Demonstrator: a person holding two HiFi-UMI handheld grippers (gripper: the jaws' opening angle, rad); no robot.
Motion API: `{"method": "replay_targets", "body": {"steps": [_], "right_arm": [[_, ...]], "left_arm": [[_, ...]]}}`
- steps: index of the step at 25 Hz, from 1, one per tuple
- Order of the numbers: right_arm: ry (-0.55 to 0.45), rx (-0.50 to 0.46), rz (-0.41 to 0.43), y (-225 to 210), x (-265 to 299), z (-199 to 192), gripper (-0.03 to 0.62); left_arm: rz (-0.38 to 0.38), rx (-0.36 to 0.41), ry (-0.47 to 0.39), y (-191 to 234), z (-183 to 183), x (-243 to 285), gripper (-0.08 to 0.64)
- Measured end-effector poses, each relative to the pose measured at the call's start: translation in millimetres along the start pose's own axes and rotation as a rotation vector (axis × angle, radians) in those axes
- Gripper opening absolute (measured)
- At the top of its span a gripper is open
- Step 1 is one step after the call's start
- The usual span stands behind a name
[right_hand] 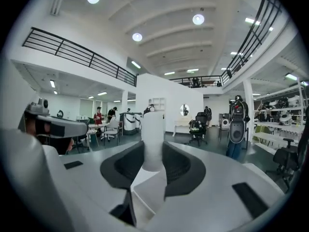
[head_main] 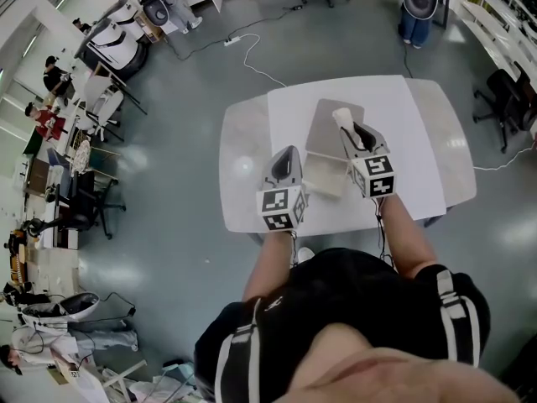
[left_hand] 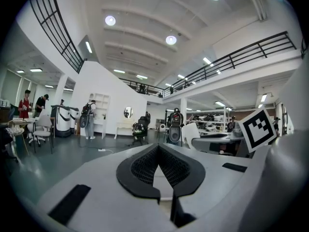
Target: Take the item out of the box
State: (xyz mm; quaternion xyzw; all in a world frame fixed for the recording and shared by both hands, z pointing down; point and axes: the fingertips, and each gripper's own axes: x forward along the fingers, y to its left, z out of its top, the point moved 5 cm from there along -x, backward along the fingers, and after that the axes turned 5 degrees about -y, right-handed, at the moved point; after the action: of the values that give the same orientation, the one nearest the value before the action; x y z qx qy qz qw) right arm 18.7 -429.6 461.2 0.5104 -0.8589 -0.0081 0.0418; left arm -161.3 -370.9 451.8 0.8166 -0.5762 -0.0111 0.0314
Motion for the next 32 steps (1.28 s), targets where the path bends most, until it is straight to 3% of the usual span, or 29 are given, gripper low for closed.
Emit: {"method": "replay_targets", "body": {"steps": [12, 19, 32], "right_arm": [[-0.194, 0.008, -0.060, 2.9, -34.3, 31.0, 0.120], [-0.212, -0.093, -0.069, 20.3, -38.2, 33.6, 0.120], [-0.257, -0.049, -0.048, 18.8, -43.9, 36.5, 0.120]], "left_arm": [[0.000, 0.014, -0.017, -2.5, 7.1, -0.5, 0.011], [0.031, 0.049, -0.066, 0.0, 16.6, -7.4, 0.011], [0.047, 0.076, -0.096, -9.8, 19.1, -8.7, 0.011]]}}
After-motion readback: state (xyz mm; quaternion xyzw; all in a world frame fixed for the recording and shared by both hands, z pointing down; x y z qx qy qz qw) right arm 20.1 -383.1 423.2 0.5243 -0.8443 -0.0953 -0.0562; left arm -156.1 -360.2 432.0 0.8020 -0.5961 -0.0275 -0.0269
